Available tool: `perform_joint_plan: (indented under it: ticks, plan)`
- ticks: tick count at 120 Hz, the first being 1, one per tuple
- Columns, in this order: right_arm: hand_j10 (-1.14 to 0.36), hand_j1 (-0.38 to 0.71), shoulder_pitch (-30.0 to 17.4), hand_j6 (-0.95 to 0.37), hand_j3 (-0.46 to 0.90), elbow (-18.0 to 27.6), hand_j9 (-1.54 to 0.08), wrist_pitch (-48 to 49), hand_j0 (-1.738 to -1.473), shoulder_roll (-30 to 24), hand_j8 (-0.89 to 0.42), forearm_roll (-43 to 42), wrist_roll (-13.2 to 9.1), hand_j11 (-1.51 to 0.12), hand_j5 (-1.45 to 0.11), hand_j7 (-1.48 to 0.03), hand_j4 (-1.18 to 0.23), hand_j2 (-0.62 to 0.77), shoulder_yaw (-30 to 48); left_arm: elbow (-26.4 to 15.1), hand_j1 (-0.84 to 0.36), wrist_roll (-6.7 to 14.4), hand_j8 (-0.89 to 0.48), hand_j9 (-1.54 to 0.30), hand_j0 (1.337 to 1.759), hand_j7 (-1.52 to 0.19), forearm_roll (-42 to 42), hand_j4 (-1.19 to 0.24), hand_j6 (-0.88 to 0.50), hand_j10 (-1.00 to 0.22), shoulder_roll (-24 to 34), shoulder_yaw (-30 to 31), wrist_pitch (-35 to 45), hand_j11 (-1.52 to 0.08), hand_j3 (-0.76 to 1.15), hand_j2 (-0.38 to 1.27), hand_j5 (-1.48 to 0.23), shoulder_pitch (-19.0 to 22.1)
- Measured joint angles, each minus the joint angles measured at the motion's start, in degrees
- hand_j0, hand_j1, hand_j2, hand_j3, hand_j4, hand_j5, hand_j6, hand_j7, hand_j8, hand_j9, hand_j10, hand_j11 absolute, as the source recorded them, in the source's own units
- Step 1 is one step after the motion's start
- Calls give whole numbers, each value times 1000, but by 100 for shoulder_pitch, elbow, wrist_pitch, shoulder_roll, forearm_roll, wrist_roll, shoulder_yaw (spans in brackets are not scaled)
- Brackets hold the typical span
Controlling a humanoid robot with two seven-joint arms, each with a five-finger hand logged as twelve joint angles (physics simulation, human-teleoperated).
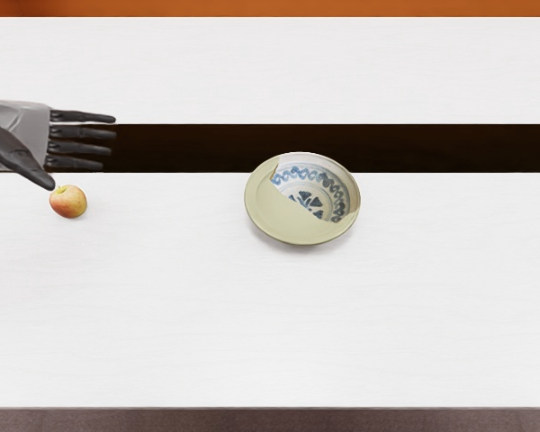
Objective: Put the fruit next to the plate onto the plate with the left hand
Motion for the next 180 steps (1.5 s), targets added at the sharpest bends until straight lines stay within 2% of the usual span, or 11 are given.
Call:
perform_joint_plan:
  ticks: [27,38,48,57,66,88,97,109,144,154,180]
  plan:
    - [0,-349,8,-1,0,0,0,-12,-1658,0,0,-3,5,0,0,0,0,0,-3,-71,333,0,-11,-17,1658,-17,35,-12,-11,-12,-23,-11,0,-17,0,1,-16,-1]
    - [0,-349,9,-1,0,-1,0,-13,-1658,0,0,-3,5,0,0,0,0,0,6,-106,333,0,-12,-17,1658,-17,537,-12,-12,-12,-67,-110,0,-17,0,1,-17,-70]
    - [0,-349,37,0,0,0,0,-14,-1658,0,0,-4,5,0,0,0,0,0,10,-472,333,0,-13,-17,1658,-17,1550,-13,-13,-13,-115,-189,133,-17,0,2,-17,-242]
    - [0,-349,73,0,0,1,0,-14,-1658,0,0,-4,6,0,0,0,0,0,12,-900,332,0,-14,-18,1658,-18,2806,-14,-14,-14,-435,-182,865,-18,0,2,-18,-213]
    - [0,-349,103,-1,0,1,0,-14,-1658,0,0,-4,4,0,0,0,0,0,13,-1129,332,0,-16,-18,1658,-18,3866,-16,-16,-15,-602,-129,1432,-18,0,2,-18,-212]
    - [0,-349,136,0,0,-1,0,-14,-1658,0,0,-4,5,0,0,0,0,0,14,-1301,333,0,-18,-18,1658,-18,5244,-18,-19,-17,-871,37,2114,-18,0,3,-19,71]
    - [0,-349,143,0,0,-3,0,-14,-1658,0,0,-3,6,0,0,0,0,0,15,-1315,333,0,-19,-18,1658,-19,5967,-18,-19,-18,-1163,71,2621,-18,0,3,-19,452]
    - [0,-349,149,0,0,-4,0,-14,-1658,0,0,-3,7,0,0,0,0,0,17,-1304,332,0,-22,-20,1658,-21,6695,-21,-22,-20,-1261,423,3352,-20,0,4,-21,498]
    - [0,-349,169,0,0,-3,0,-14,-1658,0,0,1,8,0,0,0,0,0,22,-916,309,0,-42,-46,1658,-46,7153,-41,-43,-40,-1372,730,4008,-46,0,10,-47,789]
    - [0,-349,173,0,0,-4,0,-14,-1658,0,0,3,7,0,0,0,0,0,23,-735,271,0,-74,-87,1658,-87,7180,-73,-74,-72,-1655,742,4094,-87,0,16,-88,852]
    - [0,-349,177,0,0,-6,0,-14,-1658,0,0,4,8,0,0,0,0,0,23,-569,176,0,-154,-191,1658,-191,7219,-153,-155,-152,-1731,831,4619,-191,0,33,-192,986]
